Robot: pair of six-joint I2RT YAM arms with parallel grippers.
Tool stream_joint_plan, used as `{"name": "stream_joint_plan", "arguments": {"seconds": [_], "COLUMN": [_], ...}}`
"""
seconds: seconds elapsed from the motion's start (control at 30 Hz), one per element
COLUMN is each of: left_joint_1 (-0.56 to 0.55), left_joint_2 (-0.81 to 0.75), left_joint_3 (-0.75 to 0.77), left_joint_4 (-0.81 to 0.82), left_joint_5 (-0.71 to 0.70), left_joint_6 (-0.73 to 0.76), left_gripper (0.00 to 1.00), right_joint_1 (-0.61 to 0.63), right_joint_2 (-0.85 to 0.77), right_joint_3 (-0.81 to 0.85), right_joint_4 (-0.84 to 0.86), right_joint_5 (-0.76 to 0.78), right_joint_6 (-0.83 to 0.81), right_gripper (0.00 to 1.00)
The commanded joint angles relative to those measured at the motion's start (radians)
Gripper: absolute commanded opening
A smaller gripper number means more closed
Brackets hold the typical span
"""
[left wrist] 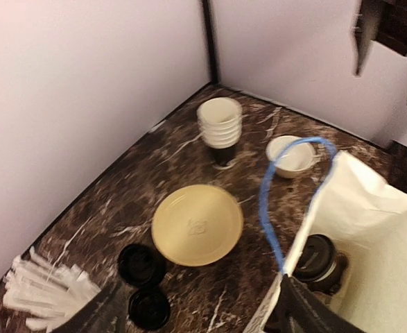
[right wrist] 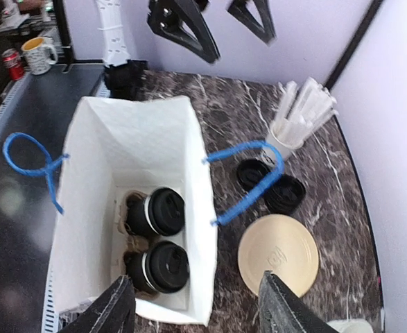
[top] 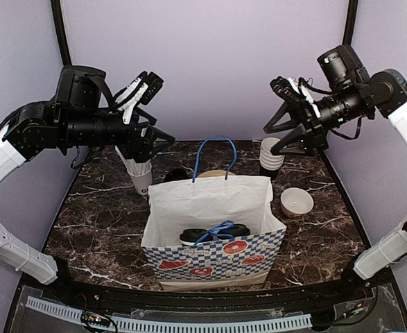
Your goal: Pack the takeout coffee
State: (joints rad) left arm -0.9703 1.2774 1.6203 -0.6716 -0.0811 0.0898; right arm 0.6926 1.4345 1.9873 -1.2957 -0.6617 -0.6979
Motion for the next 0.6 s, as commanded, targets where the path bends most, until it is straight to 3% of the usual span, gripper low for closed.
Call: {"name": "stream_joint_plan", "arguments": {"seconds": [0.0,0.23,0.37,0.57], "left_joint_1": [0.079,0.352,0.551,0.649], "left_joint_2": [0.031,-0.005,0.020,0.110], "left_joint_3": [0.029,-0.118,-0.176,-0.179], "left_joint_4": [-0.134,-0.077,-0.008,0.089], "left_joint_5": [-0.338,-0.223,-0.043,0.066], "left_joint_6": [-0.141,-0.250,-0.295,-0.302], "left_gripper": [0.71,0.52,0.49,0.45], "right_joint_1": [-0.189,-0.418,-0.446,-0.450], "right_joint_2": [-0.045,0.002,0.003,0.004], "right_joint_3": [-0.160,-0.297,-0.337,-0.348], "right_joint_4": [0.130,0.207,0.248,0.253], "right_joint_5": [-0.028,-0.169,-0.190,-0.191], "right_joint_6": [0.058,0.152,0.181,0.181], "right_gripper": [0.59,0.54,0.54,0.54]}}
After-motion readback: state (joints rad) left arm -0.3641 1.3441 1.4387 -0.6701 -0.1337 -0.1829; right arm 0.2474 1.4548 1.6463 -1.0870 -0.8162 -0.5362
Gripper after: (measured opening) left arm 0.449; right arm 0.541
